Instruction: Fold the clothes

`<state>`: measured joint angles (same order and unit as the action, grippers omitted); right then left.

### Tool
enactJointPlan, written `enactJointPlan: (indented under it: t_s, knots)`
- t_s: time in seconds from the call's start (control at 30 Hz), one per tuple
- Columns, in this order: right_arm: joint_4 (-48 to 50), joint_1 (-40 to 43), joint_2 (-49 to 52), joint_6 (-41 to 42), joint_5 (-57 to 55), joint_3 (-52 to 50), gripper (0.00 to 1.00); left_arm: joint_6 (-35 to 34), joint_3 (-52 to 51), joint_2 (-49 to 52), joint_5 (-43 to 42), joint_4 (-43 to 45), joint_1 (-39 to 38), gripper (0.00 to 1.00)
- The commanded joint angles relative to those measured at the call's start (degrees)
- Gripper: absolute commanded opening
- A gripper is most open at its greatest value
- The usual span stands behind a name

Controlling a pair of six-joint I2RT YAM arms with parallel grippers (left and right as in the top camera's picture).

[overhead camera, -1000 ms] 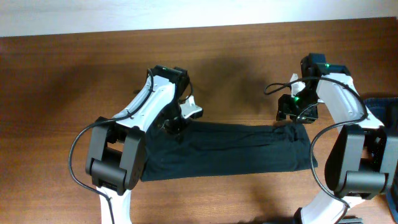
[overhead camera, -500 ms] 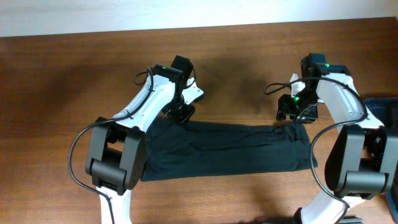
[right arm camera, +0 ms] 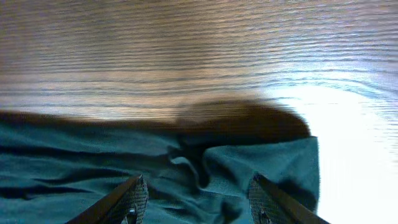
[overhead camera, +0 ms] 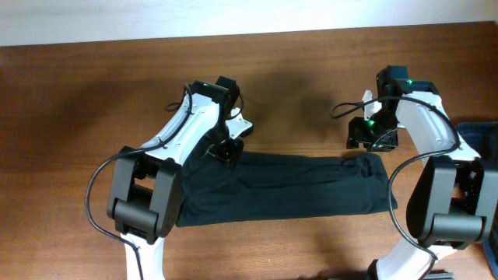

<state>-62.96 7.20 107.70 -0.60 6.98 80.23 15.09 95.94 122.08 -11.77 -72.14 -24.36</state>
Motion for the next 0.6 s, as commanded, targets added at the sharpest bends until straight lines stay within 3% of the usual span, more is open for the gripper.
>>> enactJointPlan:
  t_s: [0.0,0.17,0.3,0.4,0.57]
  knots:
    - [-0.02,-0.04,-1.20,-0.42,-3.80,-0.57,0.58,-1.40,-2.91,-1.11,-2.40,1.64,0.13,0.42]
    - [1.49,-0.04,-1.20,-0.35,-5.29,-0.57,0.58,-1.81,-8.74,-1.11,-2.38,6.32,0.22,0.42]
    - [0.55,-0.04,-1.20,6.05,-11.37,-0.57,0.56,-2.91,-10.80,-1.11,-2.43,6.99,0.28,0.42]
    - [-1.33,-0.04,-1.20,12.55,-15.21,-0.57,0.50,-3.10,-11.17,-1.11,-2.43,7.04,0.28,0.42]
    - [-5.81,-0.07,-1.20,21.18,-14.71,-0.57,0.48,-3.06,-11.17,-1.11,-2.40,7.23,0.28,0.43]
